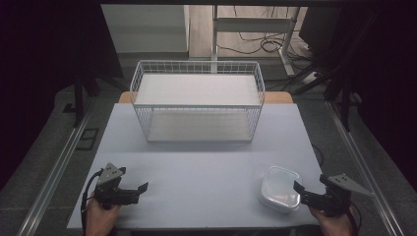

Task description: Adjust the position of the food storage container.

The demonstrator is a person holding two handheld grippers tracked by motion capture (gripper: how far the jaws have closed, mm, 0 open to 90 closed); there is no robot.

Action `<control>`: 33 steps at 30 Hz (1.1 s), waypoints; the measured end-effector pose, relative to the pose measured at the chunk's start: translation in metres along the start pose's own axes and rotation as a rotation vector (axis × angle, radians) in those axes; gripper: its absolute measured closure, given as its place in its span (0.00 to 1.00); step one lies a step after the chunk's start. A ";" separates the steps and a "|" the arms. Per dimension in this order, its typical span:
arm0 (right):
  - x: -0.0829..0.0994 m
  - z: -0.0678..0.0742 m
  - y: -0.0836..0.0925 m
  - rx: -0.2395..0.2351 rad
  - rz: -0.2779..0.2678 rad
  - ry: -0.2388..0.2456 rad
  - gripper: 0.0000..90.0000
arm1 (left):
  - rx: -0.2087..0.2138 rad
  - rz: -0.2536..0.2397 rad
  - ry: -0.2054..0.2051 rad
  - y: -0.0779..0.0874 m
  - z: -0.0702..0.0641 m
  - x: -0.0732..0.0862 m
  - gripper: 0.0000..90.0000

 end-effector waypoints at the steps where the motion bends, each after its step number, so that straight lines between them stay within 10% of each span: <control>1: 0.000 0.000 0.000 0.000 0.000 0.000 0.00 | 0.000 0.000 0.000 0.000 0.000 0.000 0.01; 15: -0.004 0.005 0.006 -0.018 0.033 0.036 0.08 | 0.028 0.017 -0.015 -0.003 -0.008 0.000 0.00; 28: 0.015 -0.003 0.028 0.022 0.179 0.075 0.85 | 0.020 -0.001 -0.031 0.000 -0.008 -0.001 0.00; 33: 0.029 0.014 0.017 -0.102 0.276 0.084 0.99 | 0.026 -0.017 -0.007 0.002 -0.005 -0.001 0.00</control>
Point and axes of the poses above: each handheld gripper's, and its own axes: y roughly backward along the jaws, x roughly out of its underside, z roughly to its left, the point moved 4 cm from there along -y, roughly forward along the jaws, and after that the axes turned 8 degrees about y, right-handed, at the moved point
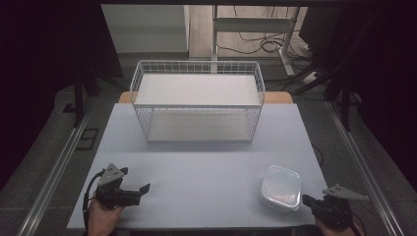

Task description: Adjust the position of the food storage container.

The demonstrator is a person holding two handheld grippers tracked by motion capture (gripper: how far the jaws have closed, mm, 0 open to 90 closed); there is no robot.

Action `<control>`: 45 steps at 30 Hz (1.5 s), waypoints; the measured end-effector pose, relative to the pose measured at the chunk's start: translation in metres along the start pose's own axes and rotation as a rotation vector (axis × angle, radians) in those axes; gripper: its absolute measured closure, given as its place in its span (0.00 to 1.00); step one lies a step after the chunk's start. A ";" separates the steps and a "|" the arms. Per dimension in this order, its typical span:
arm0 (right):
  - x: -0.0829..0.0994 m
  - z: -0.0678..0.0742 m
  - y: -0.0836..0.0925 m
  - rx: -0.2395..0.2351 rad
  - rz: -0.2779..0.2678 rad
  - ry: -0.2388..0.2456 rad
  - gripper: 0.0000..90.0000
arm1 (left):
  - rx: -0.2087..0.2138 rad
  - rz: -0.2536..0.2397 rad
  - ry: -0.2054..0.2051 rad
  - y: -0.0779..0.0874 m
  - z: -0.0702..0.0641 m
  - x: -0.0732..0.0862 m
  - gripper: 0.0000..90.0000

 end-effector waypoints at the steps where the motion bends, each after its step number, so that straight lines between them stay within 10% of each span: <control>1: -0.001 0.007 -0.004 -0.014 0.020 0.016 0.99 | 0.002 -0.002 0.003 0.000 0.000 0.000 0.00; 15: -0.028 0.076 -0.047 -0.214 0.075 0.171 0.99 | 0.018 -0.002 -0.003 -0.002 0.001 0.001 0.01; 22: -0.038 0.015 -0.023 -0.023 -0.012 0.078 0.99 | 0.079 0.039 0.004 -0.014 -0.015 -0.001 0.05; 31: -0.058 0.006 -0.064 -0.059 0.037 0.121 0.99 | 0.242 0.136 -0.026 -0.051 -0.079 -0.007 0.06; 35: -0.058 0.018 -0.069 -0.108 0.047 0.132 0.99 | 0.247 0.168 -0.113 -0.078 -0.122 -0.010 0.36; 45: -0.071 0.052 -0.083 -0.243 0.045 0.156 0.99 | 0.340 0.225 -0.068 -0.113 -0.146 -0.013 0.89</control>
Point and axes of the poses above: each handheld gripper's, and its own axes: y roughly backward along the jaws, x roughly out of its underside, z roughly to its left, the point moved 4 cm from there along -y, roughly forward along the jaws, and after that the axes turned 8 degrees about y, right-handed, at the moved point
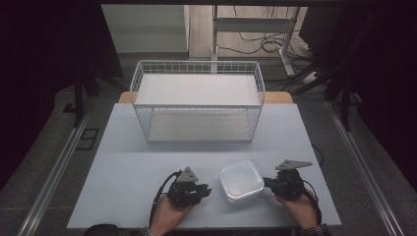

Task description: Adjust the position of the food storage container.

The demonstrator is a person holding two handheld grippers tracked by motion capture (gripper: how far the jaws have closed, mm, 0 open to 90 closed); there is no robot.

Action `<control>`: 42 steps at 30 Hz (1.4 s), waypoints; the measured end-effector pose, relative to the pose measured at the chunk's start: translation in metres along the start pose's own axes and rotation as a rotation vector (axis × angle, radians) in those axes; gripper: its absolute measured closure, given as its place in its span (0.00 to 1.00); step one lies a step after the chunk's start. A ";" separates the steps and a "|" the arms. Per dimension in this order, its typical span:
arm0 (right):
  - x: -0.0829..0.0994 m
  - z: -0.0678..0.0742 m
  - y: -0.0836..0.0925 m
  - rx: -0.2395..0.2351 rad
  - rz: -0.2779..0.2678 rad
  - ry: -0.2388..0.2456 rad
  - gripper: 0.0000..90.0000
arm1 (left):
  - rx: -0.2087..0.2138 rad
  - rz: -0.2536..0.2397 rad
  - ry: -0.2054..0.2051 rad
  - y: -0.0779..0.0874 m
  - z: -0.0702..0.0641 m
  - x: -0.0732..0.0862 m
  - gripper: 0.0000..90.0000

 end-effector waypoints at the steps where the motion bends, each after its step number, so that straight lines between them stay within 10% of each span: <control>1: -0.005 0.008 -0.006 -0.029 -0.005 0.006 0.99 | -0.002 0.002 0.007 0.001 0.001 0.000 0.92; 17: -0.045 0.057 -0.048 -0.123 0.001 0.067 0.99 | -0.119 0.015 0.079 0.047 0.047 0.000 1.00; 23: -0.050 0.060 -0.055 -0.085 -0.019 0.109 0.99 | -0.164 0.009 0.078 0.056 0.060 0.003 0.93; 30: -0.038 0.047 -0.027 -0.035 -0.106 0.167 0.68 | -0.176 -0.034 0.067 0.082 0.069 0.015 0.43; 35: -0.025 0.043 -0.025 -0.016 -0.144 0.195 0.14 | -0.155 -0.059 0.059 0.087 0.069 0.022 0.10; 42: -0.021 0.041 -0.030 -0.049 -0.132 0.143 0.02 | -0.125 -0.052 0.040 0.080 0.073 0.027 0.03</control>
Point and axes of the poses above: each handheld gripper's, and its own axes: y roughly backward along the jaws, x roughly out of its underside, z roughly to its left, the point moved 4 cm from there along -y, roughly forward along the jaws, and after that the axes turned 8 degrees about y, right-handed, at the moved point
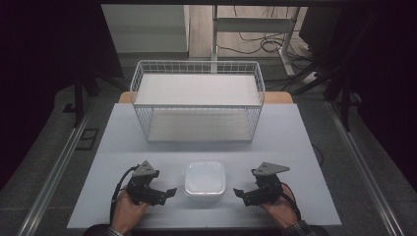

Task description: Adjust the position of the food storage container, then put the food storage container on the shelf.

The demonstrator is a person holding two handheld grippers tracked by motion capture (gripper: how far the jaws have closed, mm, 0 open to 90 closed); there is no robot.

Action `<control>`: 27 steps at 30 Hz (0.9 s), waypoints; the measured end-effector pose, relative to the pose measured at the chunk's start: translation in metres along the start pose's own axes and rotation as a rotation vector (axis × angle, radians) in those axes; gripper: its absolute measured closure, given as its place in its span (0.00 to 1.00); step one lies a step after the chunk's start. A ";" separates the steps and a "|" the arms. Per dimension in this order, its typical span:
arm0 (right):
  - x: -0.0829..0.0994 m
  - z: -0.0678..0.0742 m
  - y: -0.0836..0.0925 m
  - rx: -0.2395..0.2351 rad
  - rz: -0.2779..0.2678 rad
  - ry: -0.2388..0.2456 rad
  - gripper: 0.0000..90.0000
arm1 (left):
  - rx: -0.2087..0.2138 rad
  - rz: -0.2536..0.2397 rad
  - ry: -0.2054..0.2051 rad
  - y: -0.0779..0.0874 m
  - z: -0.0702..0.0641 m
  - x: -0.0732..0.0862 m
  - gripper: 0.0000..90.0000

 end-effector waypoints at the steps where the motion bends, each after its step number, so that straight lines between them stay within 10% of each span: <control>1: 0.000 -0.001 0.002 -0.006 -0.011 -0.012 0.02 | 0.003 -0.002 -0.002 -0.001 0.000 0.000 0.01; 27: -0.037 0.017 -0.010 -0.084 -0.017 -0.078 0.11 | 0.144 -0.006 0.000 -0.012 -0.026 -0.033 0.10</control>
Point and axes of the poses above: each handheld gripper's, and its own axes: y roughly backward along the jaws, x roughly out of its underside, z roughly to its left, the point moved 4 cm from there along -y, roughly forward along the jaws, and after that the axes turned 8 degrees about y, right-handed, at the moved point
